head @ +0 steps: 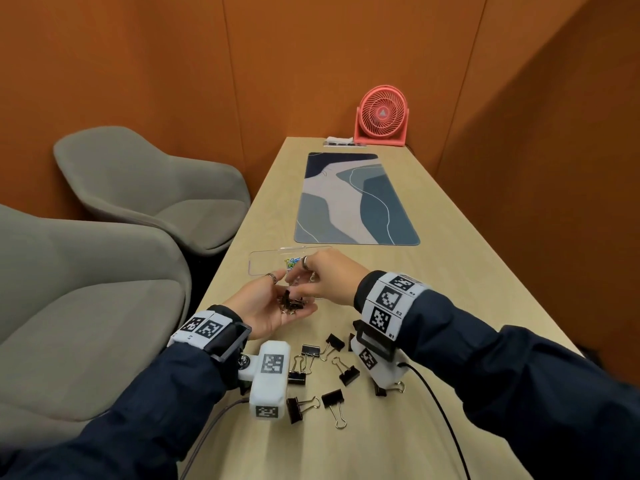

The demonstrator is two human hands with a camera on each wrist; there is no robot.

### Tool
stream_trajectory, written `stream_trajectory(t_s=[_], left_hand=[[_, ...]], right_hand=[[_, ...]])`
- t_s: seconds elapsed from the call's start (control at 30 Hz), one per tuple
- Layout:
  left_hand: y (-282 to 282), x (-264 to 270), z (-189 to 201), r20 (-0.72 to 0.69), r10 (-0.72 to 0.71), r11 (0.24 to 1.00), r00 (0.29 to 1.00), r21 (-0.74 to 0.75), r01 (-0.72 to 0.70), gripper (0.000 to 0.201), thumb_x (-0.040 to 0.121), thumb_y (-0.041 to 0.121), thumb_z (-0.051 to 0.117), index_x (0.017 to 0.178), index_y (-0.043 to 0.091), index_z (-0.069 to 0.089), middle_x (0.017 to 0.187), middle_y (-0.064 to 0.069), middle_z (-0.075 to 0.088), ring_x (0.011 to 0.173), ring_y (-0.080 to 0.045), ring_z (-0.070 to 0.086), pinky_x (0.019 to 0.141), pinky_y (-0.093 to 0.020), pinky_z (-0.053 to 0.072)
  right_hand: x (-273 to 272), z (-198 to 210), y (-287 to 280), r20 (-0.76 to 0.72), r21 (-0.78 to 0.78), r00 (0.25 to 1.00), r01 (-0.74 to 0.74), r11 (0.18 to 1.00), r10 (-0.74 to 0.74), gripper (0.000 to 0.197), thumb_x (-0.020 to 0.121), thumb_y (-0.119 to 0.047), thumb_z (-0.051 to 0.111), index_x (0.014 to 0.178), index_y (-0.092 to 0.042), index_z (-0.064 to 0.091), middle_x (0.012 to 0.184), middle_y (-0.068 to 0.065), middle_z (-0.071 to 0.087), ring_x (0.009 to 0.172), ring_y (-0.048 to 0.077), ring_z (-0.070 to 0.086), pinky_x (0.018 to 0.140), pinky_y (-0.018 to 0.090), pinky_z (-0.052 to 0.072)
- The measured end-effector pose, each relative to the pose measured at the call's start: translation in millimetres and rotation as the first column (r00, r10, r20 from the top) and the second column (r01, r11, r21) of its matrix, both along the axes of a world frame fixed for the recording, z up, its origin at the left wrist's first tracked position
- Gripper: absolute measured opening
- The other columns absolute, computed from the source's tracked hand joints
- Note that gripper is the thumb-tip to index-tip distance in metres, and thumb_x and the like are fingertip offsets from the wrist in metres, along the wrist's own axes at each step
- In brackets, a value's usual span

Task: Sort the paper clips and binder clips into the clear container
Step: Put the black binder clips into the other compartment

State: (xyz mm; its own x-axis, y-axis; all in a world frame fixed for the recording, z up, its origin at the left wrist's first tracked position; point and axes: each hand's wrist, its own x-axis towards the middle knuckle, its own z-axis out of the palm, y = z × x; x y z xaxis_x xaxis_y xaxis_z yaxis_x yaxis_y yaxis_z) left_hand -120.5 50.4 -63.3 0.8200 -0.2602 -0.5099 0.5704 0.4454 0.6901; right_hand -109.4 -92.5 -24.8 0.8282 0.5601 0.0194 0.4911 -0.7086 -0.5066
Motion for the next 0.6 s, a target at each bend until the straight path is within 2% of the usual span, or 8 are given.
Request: stream_trajectory(t_s=[0.07,0.13,0.2,0.27,0.37,0.47,0.6], left_hand=[[-2,0,1,-0.011,0.006,1.0,1.0,0.013,-0.006,0.036,0.102,0.027,0.033,0.122,0.001,0.047,0.082,-0.016,0.055,0.076,-0.026,0.059,0.07,-0.042,0.059],[-5,-1,3,-0.024,0.023,0.998,0.999,0.056,-0.021,0.037,0.102,0.027,0.036,0.112,-0.006,0.048,0.083,-0.017,0.052,0.076,-0.027,0.056,0.06,-0.038,0.06],[-6,-3,5,-0.031,0.03,0.997,0.999,0.073,-0.028,0.036,0.101,0.026,0.038,0.104,-0.007,0.05,0.084,-0.017,0.051,0.074,-0.027,0.055,0.057,-0.037,0.059],[-5,-4,6,-0.033,0.02,0.997,0.999,0.077,-0.017,0.033,0.1,0.025,0.04,0.101,-0.006,0.052,0.083,-0.017,0.052,0.073,-0.027,0.055,0.058,-0.037,0.058],[-5,-4,6,-0.02,-0.001,0.994,1.0,0.105,0.003,0.029,0.1,0.021,0.041,0.097,-0.005,0.054,0.084,-0.017,0.053,0.074,-0.026,0.057,0.059,-0.037,0.058],[-5,-4,5,-0.01,-0.017,0.993,1.0,0.115,0.018,0.029,0.1,0.017,0.039,0.091,-0.004,0.057,0.082,-0.017,0.055,0.073,-0.025,0.057,0.059,-0.036,0.059],[-3,-5,3,-0.003,-0.036,0.989,0.999,0.142,0.036,0.028,0.099,0.012,0.037,0.09,-0.002,0.058,0.077,-0.017,0.058,0.072,-0.026,0.058,0.06,-0.035,0.059]], right_hand=[[3,1,-9,0.028,0.046,0.998,0.056,0.997,-0.057,0.021,0.086,-0.032,0.062,0.099,-0.016,0.067,0.093,0.002,0.067,0.075,0.01,0.053,0.069,0.02,0.039],[6,1,-23,0.05,0.026,0.993,0.109,0.994,-0.11,0.02,0.088,-0.032,0.059,0.097,-0.015,0.065,0.094,0.004,0.067,0.079,0.014,0.055,0.073,0.025,0.042],[8,0,-39,-0.006,-0.094,0.993,0.113,0.989,-0.114,0.017,0.088,-0.026,0.059,0.099,-0.014,0.065,0.088,0.001,0.064,0.082,0.017,0.055,0.074,0.025,0.041],[9,-6,-53,-0.125,-0.291,0.987,0.059,0.955,-0.099,0.021,0.087,-0.019,0.061,0.107,-0.017,0.064,0.08,-0.007,0.055,0.084,0.015,0.052,0.077,0.025,0.039],[9,-16,-66,-0.266,-0.479,0.96,-0.055,0.876,-0.085,0.034,0.083,-0.014,0.065,0.115,-0.026,0.06,0.089,-0.001,0.055,0.085,0.017,0.056,0.075,0.026,0.044],[10,-24,-71,-0.293,-0.489,0.955,-0.106,0.866,-0.048,0.037,0.08,-0.013,0.068,0.114,-0.025,0.061,0.093,0.003,0.054,0.064,0.01,0.05,0.06,0.018,0.041],[15,-30,-74,-0.304,-0.454,0.951,-0.096,0.886,-0.053,0.028,0.077,-0.016,0.072,0.103,-0.019,0.061,0.08,-0.001,0.059,0.061,0.01,0.053,0.065,0.022,0.046]])
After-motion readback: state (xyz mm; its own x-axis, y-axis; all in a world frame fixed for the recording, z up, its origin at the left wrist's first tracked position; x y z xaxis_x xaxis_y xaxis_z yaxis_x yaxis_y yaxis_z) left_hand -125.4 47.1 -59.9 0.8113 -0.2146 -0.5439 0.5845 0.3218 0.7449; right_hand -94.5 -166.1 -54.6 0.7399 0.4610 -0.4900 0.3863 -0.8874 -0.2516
